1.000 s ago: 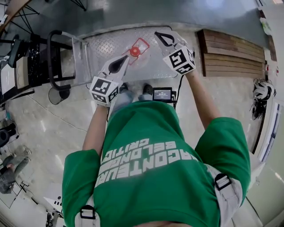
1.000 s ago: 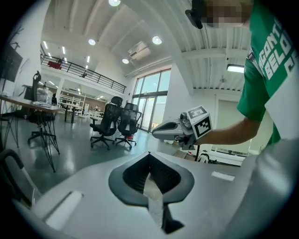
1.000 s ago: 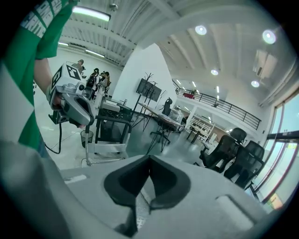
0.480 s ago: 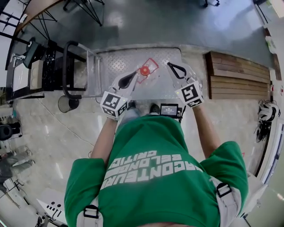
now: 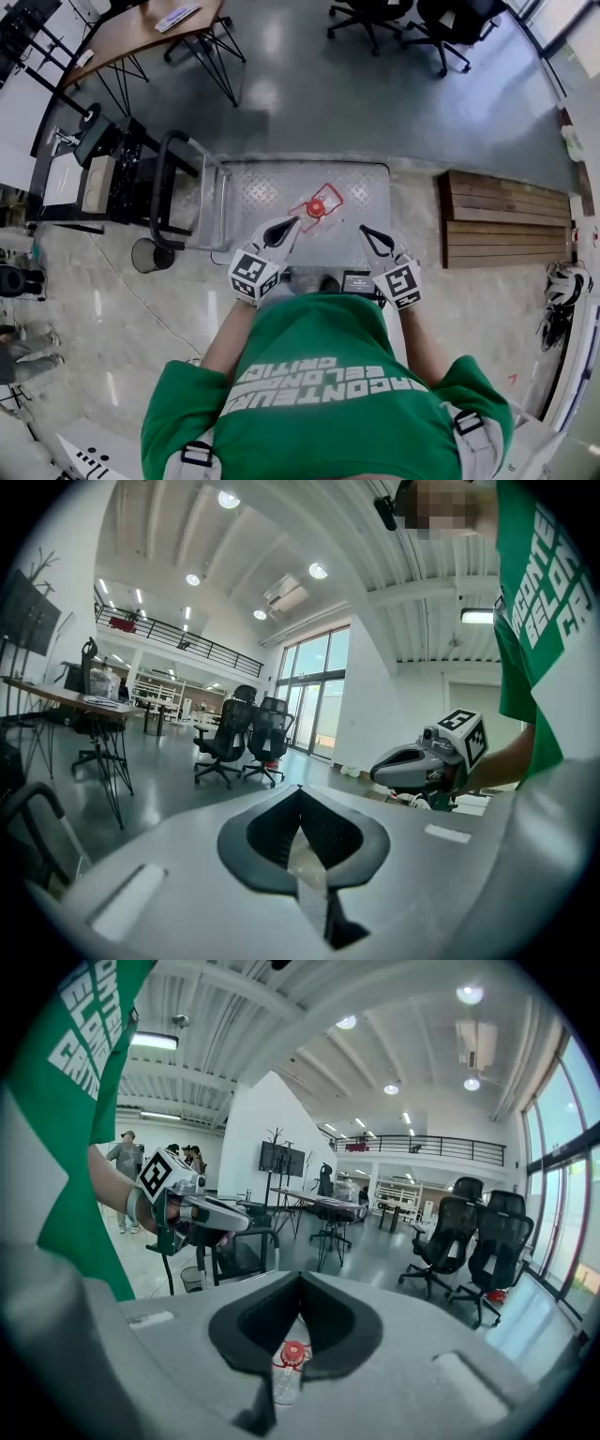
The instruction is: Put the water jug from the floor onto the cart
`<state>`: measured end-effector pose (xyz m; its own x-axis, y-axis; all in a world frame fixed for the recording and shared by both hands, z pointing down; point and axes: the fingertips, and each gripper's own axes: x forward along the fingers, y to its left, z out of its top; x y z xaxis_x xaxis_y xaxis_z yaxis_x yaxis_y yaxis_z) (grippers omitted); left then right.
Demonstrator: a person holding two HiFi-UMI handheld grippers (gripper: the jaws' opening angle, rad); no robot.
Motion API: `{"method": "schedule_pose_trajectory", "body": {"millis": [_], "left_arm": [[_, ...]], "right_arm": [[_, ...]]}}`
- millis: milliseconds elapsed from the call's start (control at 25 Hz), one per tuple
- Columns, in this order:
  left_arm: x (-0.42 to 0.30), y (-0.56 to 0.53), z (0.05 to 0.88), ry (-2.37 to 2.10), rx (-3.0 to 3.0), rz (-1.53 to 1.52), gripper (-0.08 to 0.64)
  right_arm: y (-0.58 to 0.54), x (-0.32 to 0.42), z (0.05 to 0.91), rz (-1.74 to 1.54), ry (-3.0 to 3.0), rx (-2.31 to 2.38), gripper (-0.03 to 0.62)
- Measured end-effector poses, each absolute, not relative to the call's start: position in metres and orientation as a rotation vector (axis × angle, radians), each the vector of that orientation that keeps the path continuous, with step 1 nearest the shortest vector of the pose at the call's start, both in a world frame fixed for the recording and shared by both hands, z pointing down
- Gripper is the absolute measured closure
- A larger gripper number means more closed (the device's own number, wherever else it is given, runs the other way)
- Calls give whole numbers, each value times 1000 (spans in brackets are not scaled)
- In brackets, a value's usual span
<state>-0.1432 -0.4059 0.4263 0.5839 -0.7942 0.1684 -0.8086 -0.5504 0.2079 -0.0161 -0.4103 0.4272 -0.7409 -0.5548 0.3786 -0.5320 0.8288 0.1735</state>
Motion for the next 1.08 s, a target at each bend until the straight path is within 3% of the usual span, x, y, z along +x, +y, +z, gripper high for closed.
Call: {"method": "schedule_pose_trajectory", "body": {"millis": [1080], "left_arm": [[-134, -410, 434, -1282, 2557, 83, 545]], "right_arm": [[-414, -33, 434, -38, -2624, 784, 600]]}}
